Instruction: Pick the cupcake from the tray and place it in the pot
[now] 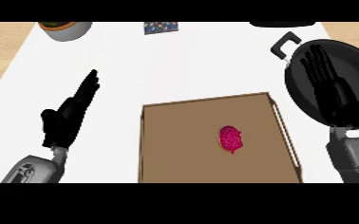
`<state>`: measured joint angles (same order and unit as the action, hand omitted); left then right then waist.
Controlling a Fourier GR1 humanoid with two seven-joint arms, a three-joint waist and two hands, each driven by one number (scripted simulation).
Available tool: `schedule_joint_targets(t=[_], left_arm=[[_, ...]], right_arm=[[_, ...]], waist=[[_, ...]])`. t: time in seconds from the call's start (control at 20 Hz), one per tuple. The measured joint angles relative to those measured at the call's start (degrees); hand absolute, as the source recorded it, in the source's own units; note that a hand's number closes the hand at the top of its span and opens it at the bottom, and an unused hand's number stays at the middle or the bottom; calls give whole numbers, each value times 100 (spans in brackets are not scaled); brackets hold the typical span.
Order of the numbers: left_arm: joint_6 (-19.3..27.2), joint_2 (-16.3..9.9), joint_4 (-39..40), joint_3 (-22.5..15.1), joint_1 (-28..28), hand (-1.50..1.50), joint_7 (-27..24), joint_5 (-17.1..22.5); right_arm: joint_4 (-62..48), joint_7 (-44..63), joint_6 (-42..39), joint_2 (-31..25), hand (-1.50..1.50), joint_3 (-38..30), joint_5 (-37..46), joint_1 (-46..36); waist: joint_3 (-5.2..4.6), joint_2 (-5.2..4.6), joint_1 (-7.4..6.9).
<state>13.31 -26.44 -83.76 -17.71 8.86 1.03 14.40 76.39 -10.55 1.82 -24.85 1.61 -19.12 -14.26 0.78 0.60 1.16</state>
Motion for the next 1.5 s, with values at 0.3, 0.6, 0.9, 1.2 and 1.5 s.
schedule_joint_targets(t=[0.3,0.6,0.9,1.2,1.5], left_arm=[[-324,138,275,-94,-116,0,104,83],[-452,287,402,-225,-390,0,249,253],[-602,385,433,-298,-374,0,379,330],[-701,378,458,-258,-340,0,410,355],[-771,437,495,-259,-332,0,365,313]], right_arm=[[754,1022,1311,630,150,887,939,632],[985,759,3474,712,-150,878,2631,929],[1975,792,5119,1668,-150,1790,4315,1548],[2512,2578,4730,2097,-150,2304,5775,2159],[3449,4828,3782,2380,-150,2583,6857,2169]], waist=[[-83,-25,3],[-131,27,201],[-116,18,127],[-127,-12,63],[-113,-34,-22]])
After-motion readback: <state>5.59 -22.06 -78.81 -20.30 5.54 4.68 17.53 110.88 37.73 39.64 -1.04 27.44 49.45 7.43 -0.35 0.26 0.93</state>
